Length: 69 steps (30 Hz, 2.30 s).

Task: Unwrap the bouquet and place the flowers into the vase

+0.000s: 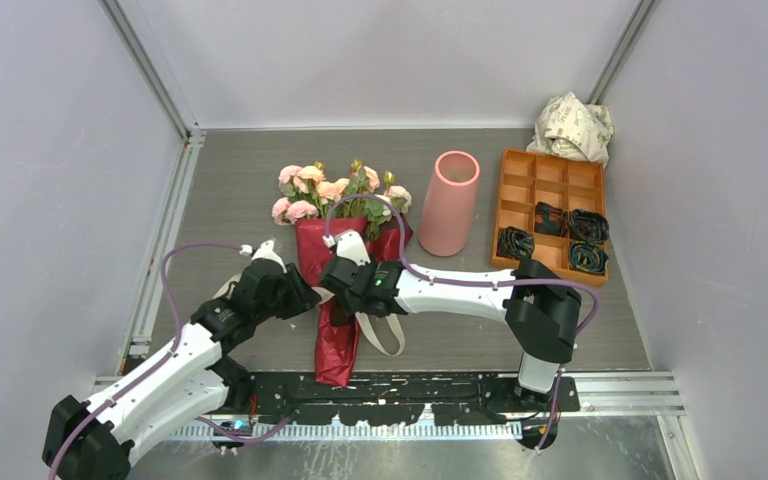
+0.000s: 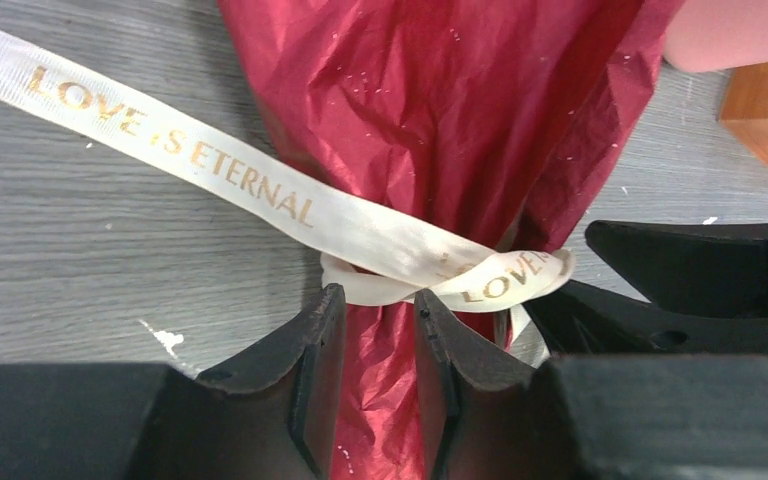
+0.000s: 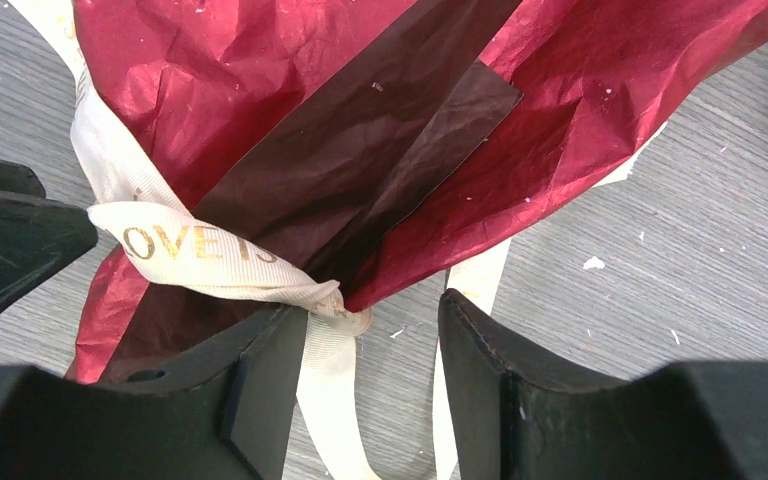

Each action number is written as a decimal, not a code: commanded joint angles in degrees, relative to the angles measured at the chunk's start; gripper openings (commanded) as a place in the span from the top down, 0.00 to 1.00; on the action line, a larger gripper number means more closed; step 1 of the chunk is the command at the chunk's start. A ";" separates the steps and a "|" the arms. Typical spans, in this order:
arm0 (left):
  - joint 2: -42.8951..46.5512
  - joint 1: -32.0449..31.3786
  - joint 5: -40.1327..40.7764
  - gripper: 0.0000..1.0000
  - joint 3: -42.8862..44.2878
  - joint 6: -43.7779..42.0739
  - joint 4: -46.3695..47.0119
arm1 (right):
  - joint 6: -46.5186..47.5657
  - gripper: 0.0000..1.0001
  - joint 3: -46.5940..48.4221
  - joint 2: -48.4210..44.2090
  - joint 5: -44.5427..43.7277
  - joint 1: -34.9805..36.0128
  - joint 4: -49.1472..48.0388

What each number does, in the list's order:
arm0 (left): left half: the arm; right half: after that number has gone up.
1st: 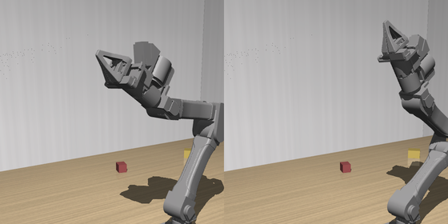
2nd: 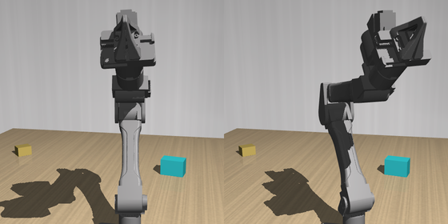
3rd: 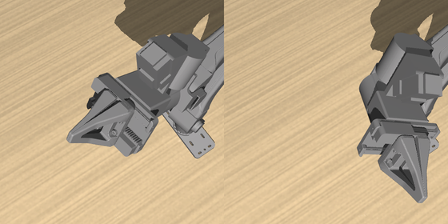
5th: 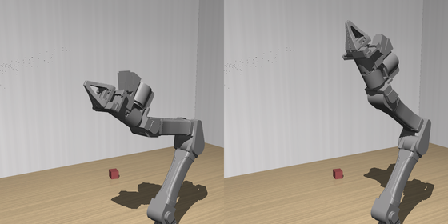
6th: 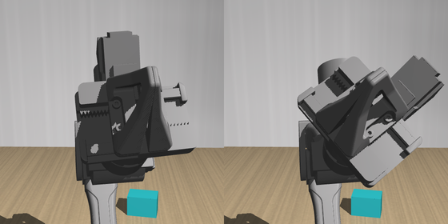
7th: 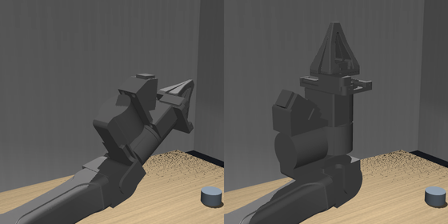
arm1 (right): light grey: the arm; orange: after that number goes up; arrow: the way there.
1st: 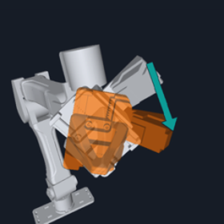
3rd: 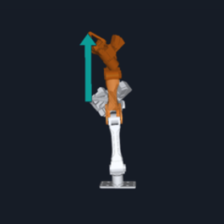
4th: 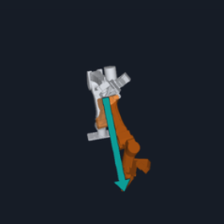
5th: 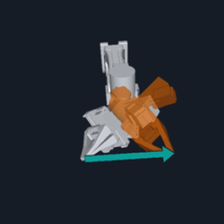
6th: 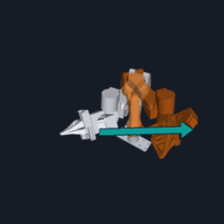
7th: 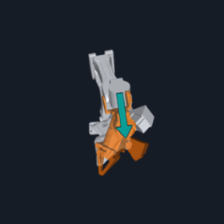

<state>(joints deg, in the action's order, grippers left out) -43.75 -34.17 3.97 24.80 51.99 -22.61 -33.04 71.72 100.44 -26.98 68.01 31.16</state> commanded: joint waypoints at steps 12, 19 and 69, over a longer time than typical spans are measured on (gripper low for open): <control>1.02 -0.18 -3.70 0.71 -1.26 -2.63 6.77 | -0.23 0.43 0.86 -1.11 -2.18 -1.30 -2.40; -5.98 -0.17 -7.01 0.72 -0.79 -4.31 12.82 | -0.76 0.43 0.61 -1.64 -1.85 -1.33 -2.84; -11.95 0.19 -5.84 0.80 5.96 -11.43 17.60 | -0.49 0.62 -2.40 -5.02 0.16 -8.58 -3.51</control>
<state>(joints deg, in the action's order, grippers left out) -57.76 -34.11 8.69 29.87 44.62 -14.33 -33.71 68.64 98.50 -26.94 59.31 29.10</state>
